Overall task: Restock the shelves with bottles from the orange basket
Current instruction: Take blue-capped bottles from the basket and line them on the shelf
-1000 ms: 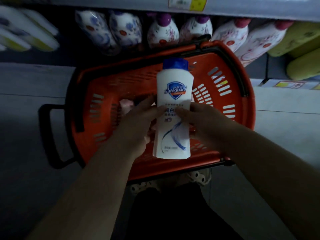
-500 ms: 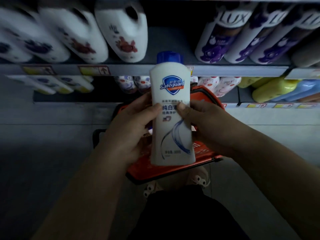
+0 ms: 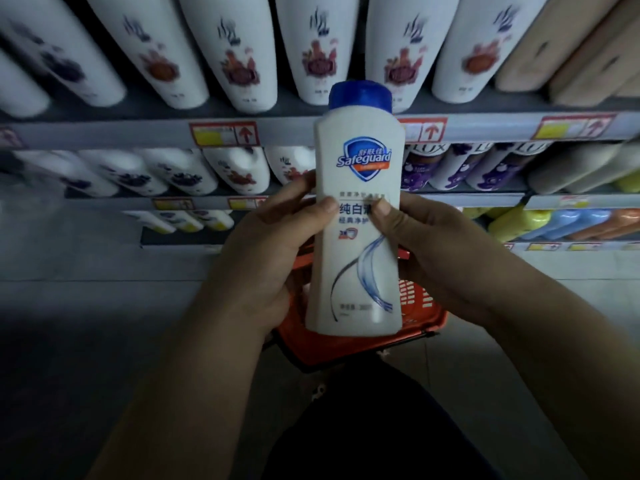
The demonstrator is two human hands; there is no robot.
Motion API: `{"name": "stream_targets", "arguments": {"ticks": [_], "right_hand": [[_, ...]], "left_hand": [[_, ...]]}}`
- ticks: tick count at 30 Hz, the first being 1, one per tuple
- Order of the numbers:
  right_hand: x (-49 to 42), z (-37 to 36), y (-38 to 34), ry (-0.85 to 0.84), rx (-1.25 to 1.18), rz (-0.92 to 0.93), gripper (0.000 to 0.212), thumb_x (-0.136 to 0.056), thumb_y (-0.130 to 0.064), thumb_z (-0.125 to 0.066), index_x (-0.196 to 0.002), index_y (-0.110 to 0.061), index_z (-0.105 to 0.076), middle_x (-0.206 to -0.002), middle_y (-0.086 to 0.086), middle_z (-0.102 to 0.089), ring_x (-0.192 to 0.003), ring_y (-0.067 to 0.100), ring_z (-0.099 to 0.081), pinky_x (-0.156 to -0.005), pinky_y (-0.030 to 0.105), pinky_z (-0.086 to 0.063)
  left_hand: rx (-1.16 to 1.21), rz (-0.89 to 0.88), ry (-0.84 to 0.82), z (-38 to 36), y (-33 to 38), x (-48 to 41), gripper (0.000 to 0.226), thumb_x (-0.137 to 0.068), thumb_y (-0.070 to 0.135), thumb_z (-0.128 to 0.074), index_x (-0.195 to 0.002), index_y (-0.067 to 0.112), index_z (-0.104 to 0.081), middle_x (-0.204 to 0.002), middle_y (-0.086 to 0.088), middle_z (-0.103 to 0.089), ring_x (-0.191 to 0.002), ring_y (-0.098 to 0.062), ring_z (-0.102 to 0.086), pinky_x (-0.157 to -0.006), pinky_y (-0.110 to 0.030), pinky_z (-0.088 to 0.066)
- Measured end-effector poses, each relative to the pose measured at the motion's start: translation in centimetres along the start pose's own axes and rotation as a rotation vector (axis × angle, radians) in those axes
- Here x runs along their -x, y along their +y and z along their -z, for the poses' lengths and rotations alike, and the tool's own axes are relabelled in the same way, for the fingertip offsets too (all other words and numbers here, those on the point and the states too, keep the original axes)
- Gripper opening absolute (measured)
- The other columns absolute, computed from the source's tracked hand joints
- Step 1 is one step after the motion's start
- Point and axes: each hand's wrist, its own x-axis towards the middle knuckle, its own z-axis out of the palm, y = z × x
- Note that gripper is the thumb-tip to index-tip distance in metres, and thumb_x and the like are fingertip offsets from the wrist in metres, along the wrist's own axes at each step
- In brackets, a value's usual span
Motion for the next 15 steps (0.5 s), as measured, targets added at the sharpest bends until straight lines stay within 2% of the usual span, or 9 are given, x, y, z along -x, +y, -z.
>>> {"name": "stream_targets", "arguments": {"ticks": [4, 7, 11, 13, 15], "right_hand": [[1.7, 0.2, -3.8, 0.001, -0.019, 0.041, 0.033, -0.077, -0.037, -0.056, -0.099, -0.015, -0.066, -0.102, 0.007, -0.074, -0.098, 0.024, -0.070, -0.090, 0.046, -0.055], [2.5, 0.6, -6.5, -0.012, -0.039, 0.087, 0.032, -0.079, -0.034, -0.055, -0.102, -0.015, -0.066, -0.102, 0.004, -0.074, -0.096, 0.018, -0.071, -0.083, 0.033, -0.058], [2.9, 1.2, -10.1, -0.043, 0.019, 0.160, 0.030, -0.080, -0.035, -0.053, -0.101, -0.018, -0.067, -0.100, 0.000, -0.075, -0.093, 0.014, -0.071, -0.077, 0.026, -0.058], [2.8, 1.5, -11.6, -0.053, 0.039, 0.185, 0.028, -0.081, -0.035, -0.053, -0.100, -0.019, -0.066, -0.098, -0.001, -0.075, -0.091, 0.014, -0.072, -0.074, 0.025, -0.058], [2.6, 1.6, -13.1, -0.034, 0.066, 0.210, 0.024, -0.085, -0.032, -0.054, -0.100, -0.018, -0.066, -0.098, 0.000, -0.075, -0.089, 0.014, -0.072, -0.072, 0.023, -0.058]], "left_hand": [[-0.023, -0.044, -0.004, -1.9, 3.5, 1.0, 0.052, -0.072, 0.022, -0.065, -0.124, 0.024, -0.062, -0.105, -0.004, -0.074, -0.090, -0.019, -0.071, -0.062, -0.027, -0.054], [-0.027, -0.059, -0.005, -3.2, 6.0, 1.1, 0.045, -0.080, 0.016, -0.067, -0.124, 0.023, -0.062, -0.109, -0.006, -0.072, -0.101, -0.025, -0.069, -0.080, -0.038, -0.056], [-0.082, -0.124, -0.026, -4.7, 9.3, 1.1, 0.049, -0.075, 0.026, -0.064, -0.123, 0.026, -0.062, -0.109, -0.001, -0.072, -0.098, -0.017, -0.069, -0.072, -0.032, -0.051], [-0.085, -0.148, -0.029, -5.4, 10.7, 1.1, 0.046, -0.080, 0.024, -0.061, -0.126, 0.027, -0.060, -0.112, -0.001, -0.071, -0.102, -0.019, -0.068, -0.071, -0.033, -0.052], [-0.076, -0.187, -0.021, -5.9, 12.1, 1.0, 0.038, -0.088, 0.017, -0.056, -0.125, 0.026, -0.060, -0.111, -0.001, -0.071, -0.099, -0.017, -0.068, -0.067, -0.028, -0.053]]}}
